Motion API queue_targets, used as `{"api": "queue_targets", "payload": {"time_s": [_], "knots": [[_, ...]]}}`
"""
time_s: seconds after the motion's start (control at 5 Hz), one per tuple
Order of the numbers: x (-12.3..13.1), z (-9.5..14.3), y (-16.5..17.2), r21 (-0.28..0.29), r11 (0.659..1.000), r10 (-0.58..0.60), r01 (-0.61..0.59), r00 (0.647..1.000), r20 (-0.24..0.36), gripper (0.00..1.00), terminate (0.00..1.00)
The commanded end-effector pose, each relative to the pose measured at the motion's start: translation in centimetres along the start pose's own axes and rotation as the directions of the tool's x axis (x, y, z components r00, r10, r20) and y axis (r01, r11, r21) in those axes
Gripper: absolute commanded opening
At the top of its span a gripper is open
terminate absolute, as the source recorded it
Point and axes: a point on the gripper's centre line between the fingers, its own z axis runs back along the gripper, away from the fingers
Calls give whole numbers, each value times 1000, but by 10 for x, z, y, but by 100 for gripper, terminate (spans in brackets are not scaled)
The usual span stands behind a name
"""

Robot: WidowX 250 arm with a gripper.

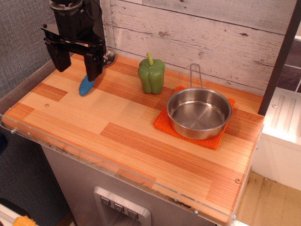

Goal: Place the green pepper to the left of the blue spoon

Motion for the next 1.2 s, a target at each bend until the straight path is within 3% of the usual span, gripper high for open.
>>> {"api": "queue_targets", "payload": {"time_s": [0.0, 0.4, 0.6, 1.0], "knots": [[0, 0, 0, 0, 1000, 0, 0, 1000, 0, 100, 0], [38, -8, -32, -71, 997, -39, 41, 999, 21, 100, 0], [65, -1, -56, -82, 991, -96, 102, 993, 70, 100, 0], [96, 13, -70, -112, 990, -74, 89, 989, 127, 100, 0]]}}
